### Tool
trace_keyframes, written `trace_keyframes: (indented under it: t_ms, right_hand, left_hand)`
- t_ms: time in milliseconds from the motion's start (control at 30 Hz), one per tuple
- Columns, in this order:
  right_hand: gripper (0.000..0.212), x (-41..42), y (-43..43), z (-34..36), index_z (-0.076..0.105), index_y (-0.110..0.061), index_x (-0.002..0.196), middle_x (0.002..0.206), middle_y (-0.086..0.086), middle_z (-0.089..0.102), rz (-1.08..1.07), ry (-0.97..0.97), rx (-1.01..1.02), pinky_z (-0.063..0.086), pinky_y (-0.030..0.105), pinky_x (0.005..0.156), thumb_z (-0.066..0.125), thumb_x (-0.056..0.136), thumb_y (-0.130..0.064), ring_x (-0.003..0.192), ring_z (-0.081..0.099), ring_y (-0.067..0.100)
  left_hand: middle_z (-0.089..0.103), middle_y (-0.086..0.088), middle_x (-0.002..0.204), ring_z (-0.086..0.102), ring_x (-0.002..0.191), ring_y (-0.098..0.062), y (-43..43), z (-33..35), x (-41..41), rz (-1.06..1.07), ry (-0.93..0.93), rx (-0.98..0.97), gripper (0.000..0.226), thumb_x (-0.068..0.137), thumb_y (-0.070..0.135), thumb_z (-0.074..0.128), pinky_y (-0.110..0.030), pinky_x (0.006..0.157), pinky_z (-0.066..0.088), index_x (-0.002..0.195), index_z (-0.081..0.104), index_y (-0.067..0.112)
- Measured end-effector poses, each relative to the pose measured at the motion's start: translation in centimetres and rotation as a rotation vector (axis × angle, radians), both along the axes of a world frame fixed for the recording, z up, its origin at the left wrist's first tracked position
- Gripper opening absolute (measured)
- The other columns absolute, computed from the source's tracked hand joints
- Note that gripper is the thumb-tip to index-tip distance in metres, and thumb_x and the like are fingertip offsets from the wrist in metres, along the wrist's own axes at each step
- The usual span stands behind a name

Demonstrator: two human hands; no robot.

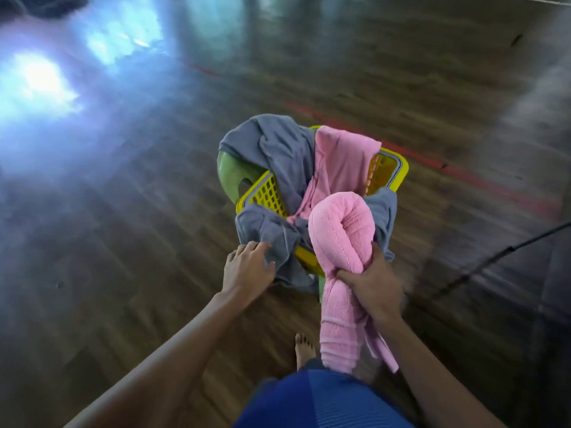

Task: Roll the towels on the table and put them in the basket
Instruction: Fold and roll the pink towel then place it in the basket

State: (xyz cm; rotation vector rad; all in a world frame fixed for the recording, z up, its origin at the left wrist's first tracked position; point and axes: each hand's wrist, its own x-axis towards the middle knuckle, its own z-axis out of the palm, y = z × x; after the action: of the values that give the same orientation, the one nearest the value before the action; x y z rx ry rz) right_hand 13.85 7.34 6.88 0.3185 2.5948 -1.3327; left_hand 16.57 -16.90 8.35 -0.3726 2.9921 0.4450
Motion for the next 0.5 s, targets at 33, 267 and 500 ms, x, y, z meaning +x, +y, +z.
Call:
trace_keyframes:
  t_ms: [33, 267, 500]
  right_hand:
    - [0.102, -1.5, -0.8, 0.3, 0.033, -0.031, 0.141, 0.128, 0.003, 0.056, -0.025, -0.02, 0.002, 0.047, 0.044, 0.096, 0.081, 0.054, -0.055, 0.113, 0.056, 0.029]
    - [0.102, -10.4, -6.8, 0.3, 0.031, -0.028, 0.142, 0.131, 0.004, 0.053, -0.229, -0.062, 0.01, 0.047, 0.05, 0.096, 0.079, 0.057, -0.058, 0.117, 0.054, 0.03]
    - [0.097, -18.5, -13.2, -2.5, 0.041, -0.027, 0.132, 0.121, 0.001, 0.057, -0.504, -0.112, 0.006, 0.05, 0.051, 0.089, 0.078, 0.049, -0.059, 0.108, 0.058, 0.028]
  left_hand:
    - [0.06, 0.001, 0.126, 0.051, 0.122, -0.023, -0.9, 0.1, -2.2, -0.022, -0.005, -0.004, 0.044, 0.085, 0.031, 0.059, -0.038, 0.1, 0.038, 0.128, 0.056, 0.024]
    - [0.057, 0.003, 0.129, 0.048, 0.124, -0.022, -5.9, -1.5, -16.4, -0.246, -0.047, 0.021, 0.044, 0.085, 0.031, 0.056, -0.038, 0.101, 0.036, 0.128, 0.055, 0.025]
    - [0.061, 0.001, 0.119, 0.053, 0.114, -0.025, -9.9, -5.4, -27.8, -0.502, -0.047, 0.02, 0.039, 0.078, 0.026, 0.058, -0.039, 0.095, 0.04, 0.117, 0.062, 0.021]
